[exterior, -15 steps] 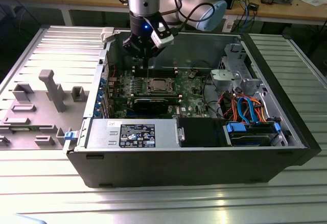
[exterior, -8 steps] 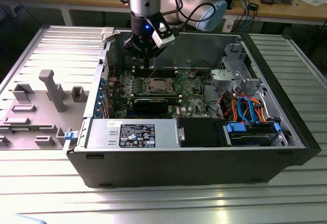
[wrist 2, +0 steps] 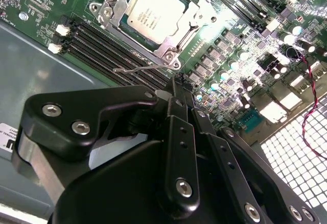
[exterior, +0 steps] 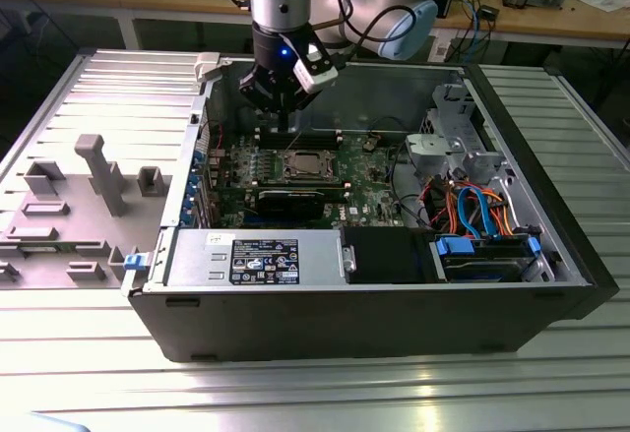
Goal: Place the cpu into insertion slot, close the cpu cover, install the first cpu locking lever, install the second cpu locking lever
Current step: 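Install the first cpu locking lever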
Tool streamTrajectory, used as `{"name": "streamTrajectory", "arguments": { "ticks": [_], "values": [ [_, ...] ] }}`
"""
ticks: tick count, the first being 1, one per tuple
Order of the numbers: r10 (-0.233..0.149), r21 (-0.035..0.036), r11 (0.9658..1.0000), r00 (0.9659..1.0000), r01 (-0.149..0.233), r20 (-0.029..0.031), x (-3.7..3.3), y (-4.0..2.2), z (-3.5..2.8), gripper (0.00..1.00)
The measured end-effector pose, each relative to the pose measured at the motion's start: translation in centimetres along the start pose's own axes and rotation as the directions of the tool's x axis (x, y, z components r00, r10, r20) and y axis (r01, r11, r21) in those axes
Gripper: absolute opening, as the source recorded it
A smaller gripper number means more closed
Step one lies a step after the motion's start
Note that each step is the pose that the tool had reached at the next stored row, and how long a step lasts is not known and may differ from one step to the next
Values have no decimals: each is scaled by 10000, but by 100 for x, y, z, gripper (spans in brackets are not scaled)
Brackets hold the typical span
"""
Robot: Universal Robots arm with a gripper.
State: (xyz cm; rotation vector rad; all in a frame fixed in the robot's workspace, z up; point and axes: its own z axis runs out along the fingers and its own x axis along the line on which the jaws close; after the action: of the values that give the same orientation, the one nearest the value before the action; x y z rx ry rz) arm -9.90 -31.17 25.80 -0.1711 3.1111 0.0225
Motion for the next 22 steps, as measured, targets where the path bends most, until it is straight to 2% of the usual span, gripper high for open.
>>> {"name": "streamTrajectory", "arguments": {
  "ticks": [5,6,7,11,12,15,22],
  "values": [
    [0,1,10000,10000,0,0,-1,0,0,11],
    [0,-6,10000,10000,0,2,-1,0,0,11],
    [-2,-43,10000,10000,2,6,-3,-1,1,11],
    [45,-459,9989,10000,-43,50,-1,-4,5,11],
    [60,-544,9985,10000,-56,60,-7,-5,10,11],
    [63,-560,9984,10000,-60,61,-64,-10,48,11],
    [150,-568,9983,9999,-146,64,-109,-19,100,11]
  ]
}}
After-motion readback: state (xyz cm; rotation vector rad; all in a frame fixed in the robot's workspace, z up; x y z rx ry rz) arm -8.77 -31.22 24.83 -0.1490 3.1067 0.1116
